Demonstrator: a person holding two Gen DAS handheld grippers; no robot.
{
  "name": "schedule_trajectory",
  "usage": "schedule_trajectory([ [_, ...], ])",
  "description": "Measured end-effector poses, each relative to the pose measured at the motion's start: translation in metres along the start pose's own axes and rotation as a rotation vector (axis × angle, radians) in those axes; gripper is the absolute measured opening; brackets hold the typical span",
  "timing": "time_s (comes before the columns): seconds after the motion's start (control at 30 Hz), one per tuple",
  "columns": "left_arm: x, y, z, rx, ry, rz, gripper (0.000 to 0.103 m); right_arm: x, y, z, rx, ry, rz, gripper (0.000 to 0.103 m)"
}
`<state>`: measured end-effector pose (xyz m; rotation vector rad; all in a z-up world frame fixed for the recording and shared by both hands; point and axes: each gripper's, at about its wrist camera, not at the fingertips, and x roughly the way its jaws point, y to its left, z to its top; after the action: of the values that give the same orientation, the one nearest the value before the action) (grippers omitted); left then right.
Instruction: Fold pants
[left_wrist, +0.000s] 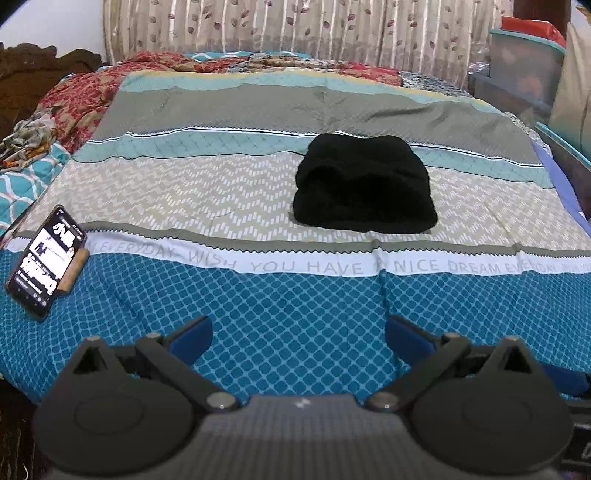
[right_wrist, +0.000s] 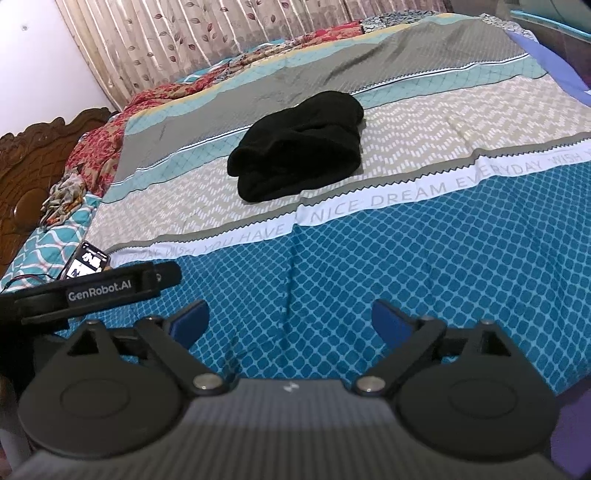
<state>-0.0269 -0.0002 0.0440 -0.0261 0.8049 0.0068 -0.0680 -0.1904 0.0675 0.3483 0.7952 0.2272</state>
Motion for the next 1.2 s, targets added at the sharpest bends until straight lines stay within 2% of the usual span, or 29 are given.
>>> schedule_trajectory([
  [0.4, 0.005, 0.001, -0.003, 0.026, 0.022, 0.013, 0.103, 0.004, 0.008, 0.001, -0.011, 0.019, -0.092, 0.098],
  [0.63, 0.016, -0.001, -0.008, 0.036, 0.068, -0.011, 0.103, 0.009, 0.007, -0.001, -0.027, 0.034, -0.145, 0.1],
  [0.8, 0.019, 0.001, -0.009, 0.035, 0.075, -0.02, 0.103, 0.015, 0.008, -0.003, -0.027, 0.06, -0.156, 0.1],
  [1.2, 0.028, 0.001, -0.012, 0.051, 0.115, 0.013, 0.103, 0.022, 0.007, -0.005, -0.016, 0.093, -0.163, 0.102],
])
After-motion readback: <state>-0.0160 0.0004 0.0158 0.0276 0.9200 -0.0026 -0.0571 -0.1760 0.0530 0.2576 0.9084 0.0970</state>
